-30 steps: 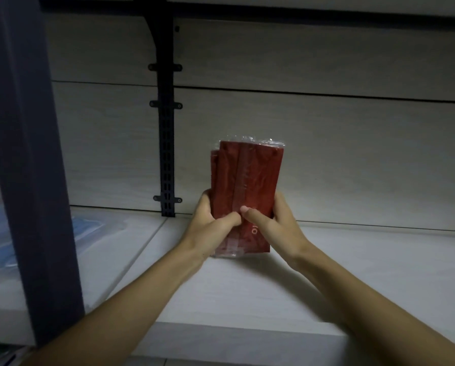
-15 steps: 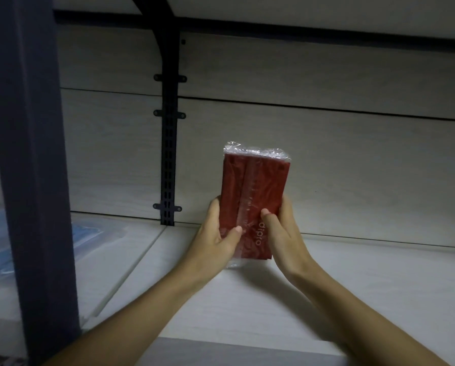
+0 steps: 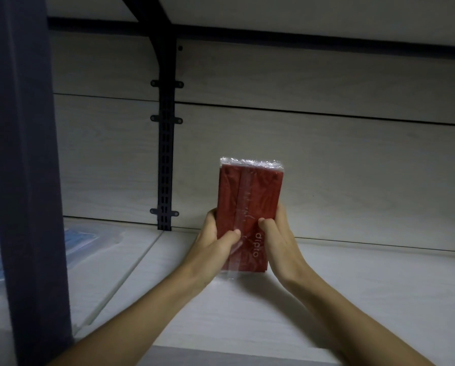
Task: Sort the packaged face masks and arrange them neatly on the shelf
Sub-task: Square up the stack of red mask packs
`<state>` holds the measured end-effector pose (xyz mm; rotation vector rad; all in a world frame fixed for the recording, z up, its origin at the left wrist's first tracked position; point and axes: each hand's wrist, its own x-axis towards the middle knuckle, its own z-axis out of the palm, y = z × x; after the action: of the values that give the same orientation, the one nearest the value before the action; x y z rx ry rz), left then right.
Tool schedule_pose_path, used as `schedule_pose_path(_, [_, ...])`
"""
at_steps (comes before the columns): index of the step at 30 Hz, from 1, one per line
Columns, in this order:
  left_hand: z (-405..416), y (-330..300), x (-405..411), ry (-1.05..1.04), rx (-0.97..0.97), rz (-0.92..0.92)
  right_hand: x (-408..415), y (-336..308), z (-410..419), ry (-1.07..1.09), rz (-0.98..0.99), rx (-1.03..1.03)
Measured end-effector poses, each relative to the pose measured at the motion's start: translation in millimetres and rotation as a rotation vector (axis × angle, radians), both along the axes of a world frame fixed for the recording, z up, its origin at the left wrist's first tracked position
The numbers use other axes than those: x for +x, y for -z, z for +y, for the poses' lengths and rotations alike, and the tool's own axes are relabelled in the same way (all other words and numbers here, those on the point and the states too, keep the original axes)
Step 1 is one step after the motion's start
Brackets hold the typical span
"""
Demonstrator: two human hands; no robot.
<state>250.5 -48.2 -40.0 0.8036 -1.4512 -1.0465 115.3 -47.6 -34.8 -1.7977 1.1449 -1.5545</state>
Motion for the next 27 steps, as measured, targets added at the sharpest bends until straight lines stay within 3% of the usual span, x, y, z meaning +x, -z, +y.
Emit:
schedule_pose_path(6, [-3,3,4,-0.062,-0.034,-0.037,-1,1,-4,0.029,0.031,0.105])
schedule_pose_path(11, [-12,-1,9,-0.141,0.084,0.199,-9,-6,-4,-0.096,0.040,0.337])
schedule_pose_path(15, [-19,-3,13,-0.124,0.160,0.356,-19,-11,-2,-0.115,0.064,0.224])
schedule_pose_path(21, [-17,-7,26,-0.423,0.013,0.217,-43,-16,-4,0.035,0.161,0.209])
schedule_pose_path(27, [-22,0,27,-0.332,0.008,0.075,-46,-13,-5,0.106,0.170,0.245])
